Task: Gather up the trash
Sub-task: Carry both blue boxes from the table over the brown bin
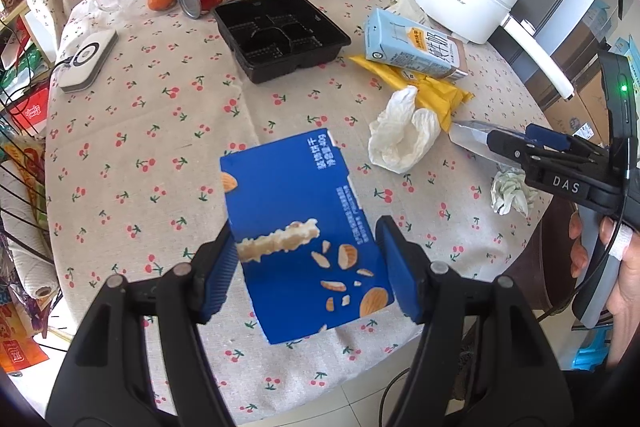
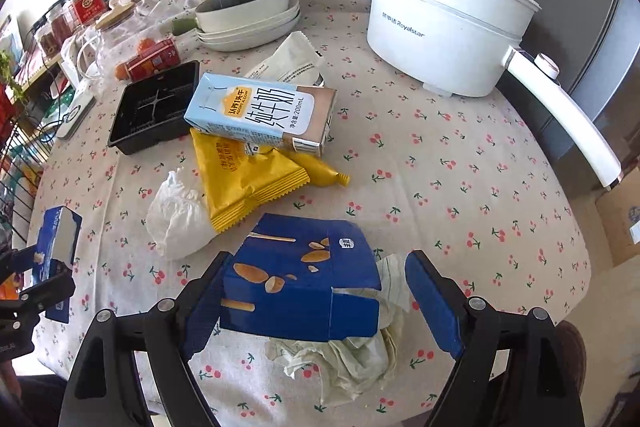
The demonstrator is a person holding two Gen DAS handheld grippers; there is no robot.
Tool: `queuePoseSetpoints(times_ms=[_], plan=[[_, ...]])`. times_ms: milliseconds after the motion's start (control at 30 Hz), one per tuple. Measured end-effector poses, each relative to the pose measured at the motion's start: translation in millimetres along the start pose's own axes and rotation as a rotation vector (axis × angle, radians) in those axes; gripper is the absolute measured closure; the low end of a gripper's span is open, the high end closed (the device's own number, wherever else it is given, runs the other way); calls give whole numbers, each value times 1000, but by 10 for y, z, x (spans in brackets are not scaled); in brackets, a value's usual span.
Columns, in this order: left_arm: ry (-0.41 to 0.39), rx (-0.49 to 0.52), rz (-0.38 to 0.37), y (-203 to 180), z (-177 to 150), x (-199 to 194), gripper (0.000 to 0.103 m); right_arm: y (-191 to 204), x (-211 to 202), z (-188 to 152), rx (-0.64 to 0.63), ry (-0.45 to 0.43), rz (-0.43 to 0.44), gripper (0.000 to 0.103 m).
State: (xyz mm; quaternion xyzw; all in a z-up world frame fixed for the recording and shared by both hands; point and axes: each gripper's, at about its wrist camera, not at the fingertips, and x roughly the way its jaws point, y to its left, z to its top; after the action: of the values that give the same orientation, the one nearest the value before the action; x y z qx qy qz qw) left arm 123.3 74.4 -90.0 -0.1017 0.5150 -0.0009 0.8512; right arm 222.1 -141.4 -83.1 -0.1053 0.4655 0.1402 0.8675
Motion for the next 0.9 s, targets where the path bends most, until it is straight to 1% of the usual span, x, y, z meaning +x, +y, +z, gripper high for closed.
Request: queuePoseSetpoints(times_ms=[67,100,133,267,533,700,900], plan=[[-1,-2,-2,8,0,-8,35,3,37,8,12,10,6,18],[-1,-2,-3,10,0,-7,35,8,47,10,12,19,13,27],[-1,-3,-4,11,0,-7,35,20,53,10,6,27,15,30],[-4,-4,-10,16,-4,-19,35,58,-21,13,-2,10,27,30],[-12,-2,-22,-31,-11,-48,35,-68,-498,78,76,-119,136,32],[-19,10,-37,-152,-4,-63,35,-205,-676,28,98,-141,130,32],[-21,45,-70,-438,-3,-55,35,-503,-870,-150,139,-148,114,32]])
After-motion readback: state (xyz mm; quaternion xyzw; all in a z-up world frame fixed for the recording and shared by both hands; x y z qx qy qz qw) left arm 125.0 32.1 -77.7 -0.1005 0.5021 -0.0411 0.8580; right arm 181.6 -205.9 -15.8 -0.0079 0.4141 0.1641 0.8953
